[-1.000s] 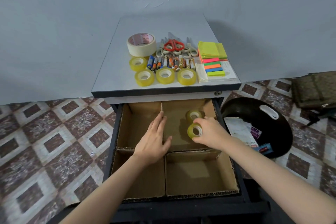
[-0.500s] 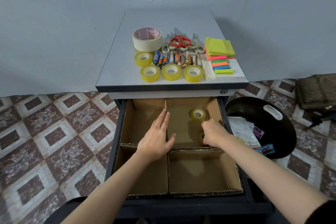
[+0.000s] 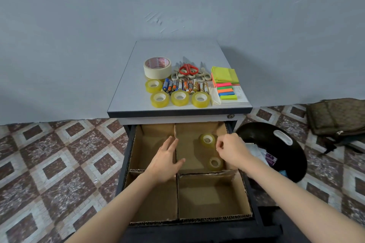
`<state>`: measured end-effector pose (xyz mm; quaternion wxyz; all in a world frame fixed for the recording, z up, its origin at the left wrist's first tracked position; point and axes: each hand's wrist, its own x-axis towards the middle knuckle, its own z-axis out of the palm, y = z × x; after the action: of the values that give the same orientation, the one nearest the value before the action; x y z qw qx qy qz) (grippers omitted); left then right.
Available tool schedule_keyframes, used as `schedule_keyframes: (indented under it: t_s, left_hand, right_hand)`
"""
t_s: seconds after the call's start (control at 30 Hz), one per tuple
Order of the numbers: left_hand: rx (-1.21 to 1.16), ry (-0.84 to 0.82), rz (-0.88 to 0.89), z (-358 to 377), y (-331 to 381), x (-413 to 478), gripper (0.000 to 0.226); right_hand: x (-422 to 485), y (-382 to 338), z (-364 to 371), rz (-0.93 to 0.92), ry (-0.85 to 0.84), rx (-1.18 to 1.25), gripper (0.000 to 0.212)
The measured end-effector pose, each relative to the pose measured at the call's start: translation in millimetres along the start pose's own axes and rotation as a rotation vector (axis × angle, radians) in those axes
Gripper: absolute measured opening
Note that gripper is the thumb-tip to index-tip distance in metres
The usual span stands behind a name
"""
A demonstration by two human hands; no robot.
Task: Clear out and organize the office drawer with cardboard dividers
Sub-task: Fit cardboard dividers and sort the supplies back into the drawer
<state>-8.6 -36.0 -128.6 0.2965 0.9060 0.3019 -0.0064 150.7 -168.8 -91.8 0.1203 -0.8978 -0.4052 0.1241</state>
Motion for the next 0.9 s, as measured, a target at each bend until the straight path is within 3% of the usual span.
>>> schedule_keyframes:
  t_s: [0.17, 0.43, 0.7, 0.9]
  left_hand:
    - [0.03, 0.183, 0.074, -35, 16, -11, 0.05]
    - [-0.145, 0.51, 0.161, -108, 23, -13, 0.013]
    - [-0.149, 0.614, 0.0, -157, -8, 22, 0.021]
    - [-0.046, 0.533, -0.082, -148, -37, 37, 0.033]
  right_hand:
    - [-10, -20, -41, -0.099, 0.119, 0.112, 0.012]
    - [2, -54, -79, -0.208, 0.229, 0.223, 0.01]
    - [46, -73, -99, -0.238, 0.283, 0.209, 0.011]
    - [72, -76, -103, -0.225, 0.303, 0.185, 0.012]
